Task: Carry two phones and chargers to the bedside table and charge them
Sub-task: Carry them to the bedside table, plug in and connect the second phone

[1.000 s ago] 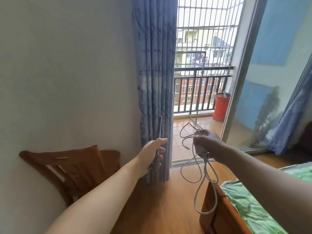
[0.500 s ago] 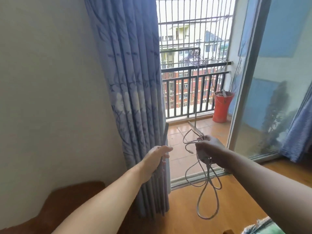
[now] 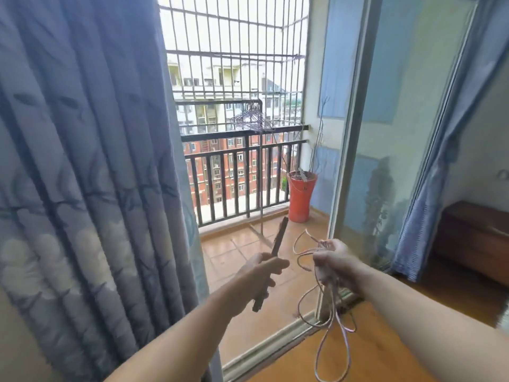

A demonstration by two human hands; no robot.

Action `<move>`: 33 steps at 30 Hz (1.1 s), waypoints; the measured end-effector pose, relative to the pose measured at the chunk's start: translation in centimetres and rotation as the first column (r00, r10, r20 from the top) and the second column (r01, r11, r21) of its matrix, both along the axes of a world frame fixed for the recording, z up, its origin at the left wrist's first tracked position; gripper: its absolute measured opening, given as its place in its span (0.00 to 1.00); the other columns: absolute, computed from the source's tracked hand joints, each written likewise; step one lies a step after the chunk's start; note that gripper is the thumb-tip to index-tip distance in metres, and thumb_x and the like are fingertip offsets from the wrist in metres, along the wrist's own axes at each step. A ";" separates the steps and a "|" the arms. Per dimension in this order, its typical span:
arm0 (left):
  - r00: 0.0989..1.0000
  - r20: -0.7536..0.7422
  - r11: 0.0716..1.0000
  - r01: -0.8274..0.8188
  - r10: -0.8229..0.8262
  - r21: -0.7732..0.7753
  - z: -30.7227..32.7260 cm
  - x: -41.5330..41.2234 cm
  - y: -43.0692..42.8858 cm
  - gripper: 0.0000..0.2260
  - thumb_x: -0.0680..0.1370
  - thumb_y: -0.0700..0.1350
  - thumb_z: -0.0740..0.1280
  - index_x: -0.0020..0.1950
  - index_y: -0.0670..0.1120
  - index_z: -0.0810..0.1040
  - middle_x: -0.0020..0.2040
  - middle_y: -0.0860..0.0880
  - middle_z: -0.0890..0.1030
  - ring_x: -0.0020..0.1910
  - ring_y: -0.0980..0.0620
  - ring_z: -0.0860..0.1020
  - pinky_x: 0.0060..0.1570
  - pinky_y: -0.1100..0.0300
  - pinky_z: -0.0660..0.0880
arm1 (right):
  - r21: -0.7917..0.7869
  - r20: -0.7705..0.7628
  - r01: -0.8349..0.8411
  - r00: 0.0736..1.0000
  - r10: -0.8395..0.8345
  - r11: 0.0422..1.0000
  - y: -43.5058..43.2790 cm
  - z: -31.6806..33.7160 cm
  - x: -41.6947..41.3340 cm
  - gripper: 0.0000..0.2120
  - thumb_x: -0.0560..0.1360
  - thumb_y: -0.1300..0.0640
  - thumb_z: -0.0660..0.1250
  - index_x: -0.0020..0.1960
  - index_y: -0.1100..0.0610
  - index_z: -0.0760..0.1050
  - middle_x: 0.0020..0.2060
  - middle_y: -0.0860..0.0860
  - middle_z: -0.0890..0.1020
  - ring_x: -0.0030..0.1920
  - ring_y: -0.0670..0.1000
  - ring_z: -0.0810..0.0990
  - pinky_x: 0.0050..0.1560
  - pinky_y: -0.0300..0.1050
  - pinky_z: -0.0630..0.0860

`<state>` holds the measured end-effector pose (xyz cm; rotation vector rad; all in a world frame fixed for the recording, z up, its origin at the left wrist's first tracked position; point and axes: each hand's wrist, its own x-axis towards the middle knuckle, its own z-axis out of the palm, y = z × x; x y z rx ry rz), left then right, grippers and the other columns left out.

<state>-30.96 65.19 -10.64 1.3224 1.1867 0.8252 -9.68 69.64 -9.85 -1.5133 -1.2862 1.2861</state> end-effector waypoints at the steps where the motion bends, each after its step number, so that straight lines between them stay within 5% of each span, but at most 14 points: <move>1: 1.000 0.003 1.000 0.008 -0.008 -0.011 0.1 0.0 2.1 0.30 0.62 0.63 0.70 0.57 0.48 0.71 0.55 0.46 0.76 0.43 0.52 0.74 0.35 0.62 0.73 | 0.006 0.008 0.019 1.000 -0.019 1.000 1.9 0.2 0.0 0.24 0.69 0.67 0.68 0.63 0.61 0.65 0.37 0.60 0.78 0.28 0.55 0.76 0.29 0.49 0.71; 8: 0.995 0.012 0.989 0.099 -0.099 -0.108 -0.6 3.4 14.9 0.25 0.64 0.62 0.68 0.54 0.48 0.74 0.50 0.48 0.76 0.40 0.52 0.73 0.31 0.63 0.72 | -0.035 0.034 0.207 0.978 -0.206 0.978 10.5 -1.2 4.4 0.20 0.68 0.66 0.68 0.59 0.59 0.70 0.39 0.57 0.78 0.27 0.52 0.75 0.28 0.43 0.73; 11: 0.989 -0.001 0.979 0.146 -0.148 -0.143 -1.6 7.6 19.9 0.23 0.68 0.61 0.69 0.53 0.46 0.75 0.46 0.48 0.76 0.36 0.53 0.73 0.26 0.65 0.71 | -0.044 0.049 0.309 0.950 -0.307 0.950 13.3 -2.5 8.2 0.18 0.69 0.65 0.68 0.57 0.59 0.71 0.40 0.57 0.78 0.26 0.51 0.76 0.20 0.38 0.70; 17: 0.958 -0.004 0.946 0.281 -0.286 -0.162 -2.5 18.9 29.1 0.12 0.75 0.51 0.68 0.48 0.44 0.75 0.39 0.48 0.74 0.26 0.57 0.72 0.22 0.65 0.66 | -0.068 0.032 0.484 0.875 -0.483 0.873 19.8 -4.1 18.0 0.12 0.68 0.66 0.68 0.50 0.59 0.73 0.34 0.56 0.78 0.24 0.54 0.74 0.21 0.38 0.68; 22: 0.940 0.007 0.930 0.339 -0.342 -0.143 -3.0 29.9 37.9 0.16 0.68 0.53 0.68 0.48 0.44 0.74 0.43 0.45 0.74 0.31 0.52 0.71 0.29 0.59 0.63 | -0.055 0.017 0.593 0.805 -0.593 0.803 27.0 -5.0 28.2 0.11 0.68 0.66 0.68 0.50 0.59 0.73 0.32 0.55 0.77 0.17 0.47 0.72 0.15 0.33 0.63; 27: 0.916 -0.006 0.900 0.393 -0.401 -0.187 -3.3 41.5 45.2 0.11 0.74 0.51 0.68 0.46 0.45 0.75 0.40 0.46 0.74 0.28 0.52 0.71 0.25 0.61 0.63 | -0.048 0.057 0.696 0.718 -0.693 0.717 30.7 -4.9 39.1 0.11 0.66 0.65 0.69 0.48 0.57 0.75 0.36 0.54 0.79 0.34 0.55 0.78 0.31 0.45 0.73; 33: 0.837 0.086 0.820 0.546 -0.540 -0.172 -2.3 54.4 51.5 0.11 0.75 0.50 0.66 0.43 0.43 0.72 0.31 0.47 0.70 0.23 0.51 0.65 0.22 0.63 0.60 | -0.028 0.127 0.774 0.630 -0.766 0.633 33.7 -2.6 50.4 0.13 0.59 0.61 0.68 0.43 0.57 0.74 0.33 0.56 0.76 0.31 0.57 0.77 0.31 0.46 0.73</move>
